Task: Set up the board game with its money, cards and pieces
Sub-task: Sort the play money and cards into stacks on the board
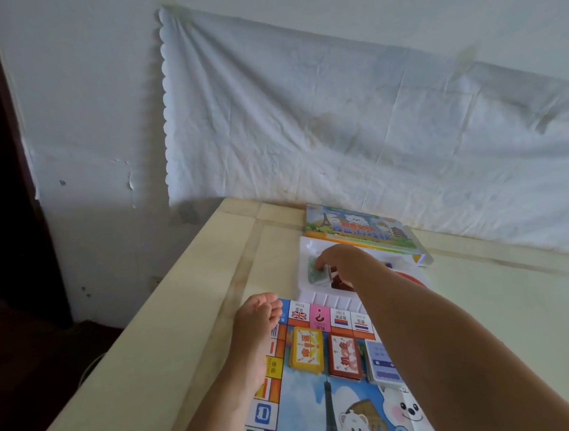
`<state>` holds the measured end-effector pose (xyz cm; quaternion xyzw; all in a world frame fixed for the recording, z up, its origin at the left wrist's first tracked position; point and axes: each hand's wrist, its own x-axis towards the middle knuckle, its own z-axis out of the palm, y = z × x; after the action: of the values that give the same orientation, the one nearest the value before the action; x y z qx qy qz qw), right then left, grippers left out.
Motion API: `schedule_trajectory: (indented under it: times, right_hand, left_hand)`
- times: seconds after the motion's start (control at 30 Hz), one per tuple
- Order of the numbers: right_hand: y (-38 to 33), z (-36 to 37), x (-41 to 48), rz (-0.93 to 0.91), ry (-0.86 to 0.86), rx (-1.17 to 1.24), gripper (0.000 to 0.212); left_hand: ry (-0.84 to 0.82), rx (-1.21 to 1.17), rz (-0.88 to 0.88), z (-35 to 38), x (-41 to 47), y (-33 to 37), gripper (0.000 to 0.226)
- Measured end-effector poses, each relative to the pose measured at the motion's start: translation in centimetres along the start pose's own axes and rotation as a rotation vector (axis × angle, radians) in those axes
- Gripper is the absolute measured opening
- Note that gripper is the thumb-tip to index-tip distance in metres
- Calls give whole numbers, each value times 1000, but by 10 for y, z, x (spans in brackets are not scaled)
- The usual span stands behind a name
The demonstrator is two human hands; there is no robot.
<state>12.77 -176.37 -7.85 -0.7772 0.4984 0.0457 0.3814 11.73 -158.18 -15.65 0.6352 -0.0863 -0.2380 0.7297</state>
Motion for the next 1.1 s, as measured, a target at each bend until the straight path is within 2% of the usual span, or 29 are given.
schedule_trajectory:
  times: [0.23,0.43,0.53,0.63,0.67,0.77,0.83,0.93,1.03,1.1]
  right_hand:
    - [3,3,5,43,-10,71,51]
    - [4,2,5,85,-26,131,22]
    - [12,-6,-1,-97,-5,315,23]
    - [19,-20,-36,-246,211,344,20]
    - [23,-22,-52,-304,236,333,22]
    - [69,-21,-125,-512,200,164,21]
    - [112,-10,-173,-612,182,-84,18]
    - [166,7,-218,-663,246,-456,29]
    - [194,25,-233,-724,318,-548,37]
    - [206,40,-235,-758,298,-532,39]
  left_hand:
    - [-1,31,-1,0,1,-1,27]
    - [-20,56,16,0,1,-4,23]
    - [-21,35,19,-1,-1,-4,25]
    - [-31,42,17,-2,-4,-1,23]
    - [-31,46,23,-2,-5,0,23]
    - [-4,104,45,1,-12,7,25]
    - [44,184,142,5,-19,17,24]
    - [26,146,317,20,-43,33,22]
    - [-85,215,387,38,-76,40,26]
    - [-179,242,331,42,-107,30,27]
